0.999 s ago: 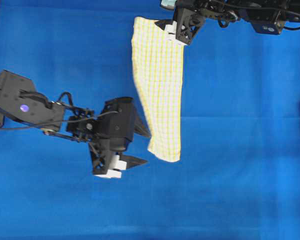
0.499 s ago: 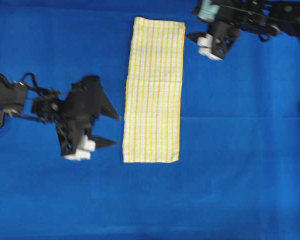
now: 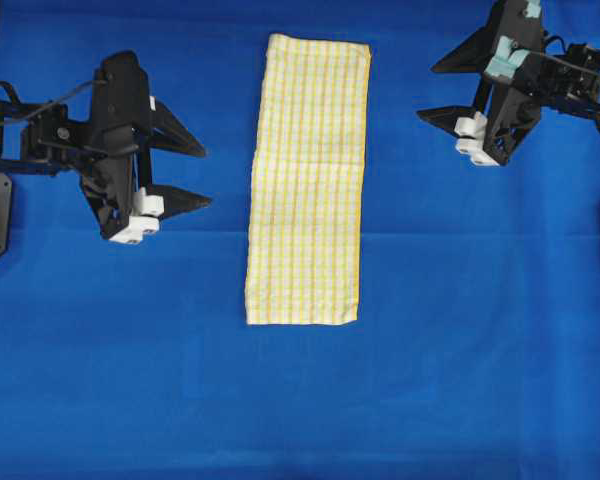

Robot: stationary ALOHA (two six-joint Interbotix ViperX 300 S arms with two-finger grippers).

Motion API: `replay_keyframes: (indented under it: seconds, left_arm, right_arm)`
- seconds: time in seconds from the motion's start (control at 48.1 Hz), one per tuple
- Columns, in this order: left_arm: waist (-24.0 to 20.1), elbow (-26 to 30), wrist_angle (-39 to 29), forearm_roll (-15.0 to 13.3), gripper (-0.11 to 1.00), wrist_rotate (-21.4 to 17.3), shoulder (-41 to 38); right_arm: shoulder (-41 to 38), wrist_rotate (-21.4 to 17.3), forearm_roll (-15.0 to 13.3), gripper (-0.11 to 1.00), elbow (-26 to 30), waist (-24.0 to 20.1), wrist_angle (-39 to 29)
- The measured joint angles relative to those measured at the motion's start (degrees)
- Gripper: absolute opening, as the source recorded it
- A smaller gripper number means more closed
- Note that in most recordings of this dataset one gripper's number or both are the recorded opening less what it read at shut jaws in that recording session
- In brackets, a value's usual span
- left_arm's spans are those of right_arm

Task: Fold the yellow towel.
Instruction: 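Move both grippers to the strip's top end and pinch its corners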

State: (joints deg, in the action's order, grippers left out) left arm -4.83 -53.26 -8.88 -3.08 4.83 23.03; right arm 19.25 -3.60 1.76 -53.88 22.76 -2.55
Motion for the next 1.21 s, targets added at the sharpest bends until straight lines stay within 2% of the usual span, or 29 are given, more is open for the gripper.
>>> replay_keyframes:
  seconds: [0.208,0.333,0.52,0.687,0.999,1.207]
  left_arm:
    - [-2.4,0.0,1.8,0.2,0.72,0.0,-1.1]
    - [-7.3,0.2,6.9,0.3,0.78,-0.3,-4.1]
    - [-15.2,3.2,13.4,0.3,0.9,-3.5,-12.3]
    - [-20.0,8.3,15.5,0.3,0.91,-5.6,-21.5]
    - [-25.2,15.5,18.9,0.3,0.91,-5.7,-34.0]
    - [-25.6,17.3,21.4,0.3,0.91,-5.7,-38.4]
  right_arm:
    - [-2.0,-0.1,0.0,0.76,1.2,0.1,0.6]
    - [-5.6,-0.1,0.1,0.76,4.1,1.4,0.7]
    - [-12.7,0.0,0.0,0.77,9.4,4.7,1.0]
    - [-20.0,-0.1,0.0,0.77,13.1,7.2,2.3]
    - [-29.4,-0.1,0.1,0.78,17.1,8.6,6.4]
    - [-32.2,-0.1,0.2,0.78,18.7,9.6,7.4]
